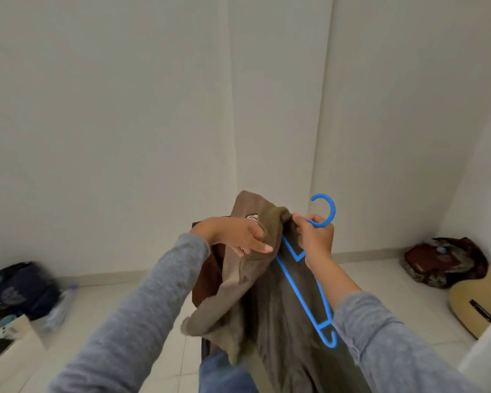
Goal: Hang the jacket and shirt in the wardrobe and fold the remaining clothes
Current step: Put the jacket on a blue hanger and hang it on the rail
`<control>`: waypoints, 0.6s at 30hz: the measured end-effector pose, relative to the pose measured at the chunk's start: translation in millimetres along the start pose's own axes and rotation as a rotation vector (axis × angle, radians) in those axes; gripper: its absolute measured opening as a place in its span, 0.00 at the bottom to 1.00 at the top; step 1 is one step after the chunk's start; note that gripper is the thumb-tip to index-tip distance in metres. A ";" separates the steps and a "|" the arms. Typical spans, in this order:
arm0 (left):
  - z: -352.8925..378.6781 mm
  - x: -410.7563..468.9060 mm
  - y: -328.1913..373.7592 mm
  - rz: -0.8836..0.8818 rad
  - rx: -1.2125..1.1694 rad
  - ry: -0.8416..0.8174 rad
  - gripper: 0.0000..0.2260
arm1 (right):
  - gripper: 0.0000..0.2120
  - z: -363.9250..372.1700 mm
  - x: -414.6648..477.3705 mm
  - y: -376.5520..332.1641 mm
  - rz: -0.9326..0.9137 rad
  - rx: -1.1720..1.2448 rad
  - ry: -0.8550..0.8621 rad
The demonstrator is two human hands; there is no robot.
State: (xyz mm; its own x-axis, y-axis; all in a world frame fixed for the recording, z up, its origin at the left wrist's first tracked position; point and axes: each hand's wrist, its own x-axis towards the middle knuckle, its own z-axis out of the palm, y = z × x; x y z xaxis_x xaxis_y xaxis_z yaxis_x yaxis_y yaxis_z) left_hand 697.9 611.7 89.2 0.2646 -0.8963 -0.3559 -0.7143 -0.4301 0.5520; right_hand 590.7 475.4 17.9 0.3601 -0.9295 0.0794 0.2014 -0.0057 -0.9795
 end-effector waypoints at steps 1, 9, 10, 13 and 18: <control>5.4 4.4 -0.5 0.052 0.095 0.073 0.16 | 0.15 2.5 -3.2 1.1 0.007 0.023 -0.024; 15.8 18.0 -12.8 0.259 -0.157 0.163 0.16 | 0.14 -7.4 -16.8 11.6 0.061 0.086 -0.118; 14.7 20.2 -15.9 0.245 -0.140 0.178 0.15 | 0.14 -10.6 -18.2 12.5 0.064 0.081 -0.131; 7.9 35.1 -26.4 0.276 0.077 0.463 0.12 | 0.14 -19.3 -21.5 15.0 0.073 0.081 -0.170; 5.9 59.7 -36.3 0.180 0.692 0.466 0.22 | 0.16 -28.0 -25.2 16.6 0.083 0.163 -0.216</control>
State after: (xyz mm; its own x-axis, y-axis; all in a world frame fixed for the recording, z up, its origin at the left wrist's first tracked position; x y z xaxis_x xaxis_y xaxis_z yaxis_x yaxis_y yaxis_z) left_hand 735.8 574.5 43.4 0.2407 -0.9627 0.1236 -0.9657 -0.2503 -0.0688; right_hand 559.5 488.3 -5.5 0.5639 -0.8240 0.0555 0.3008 0.1424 -0.9430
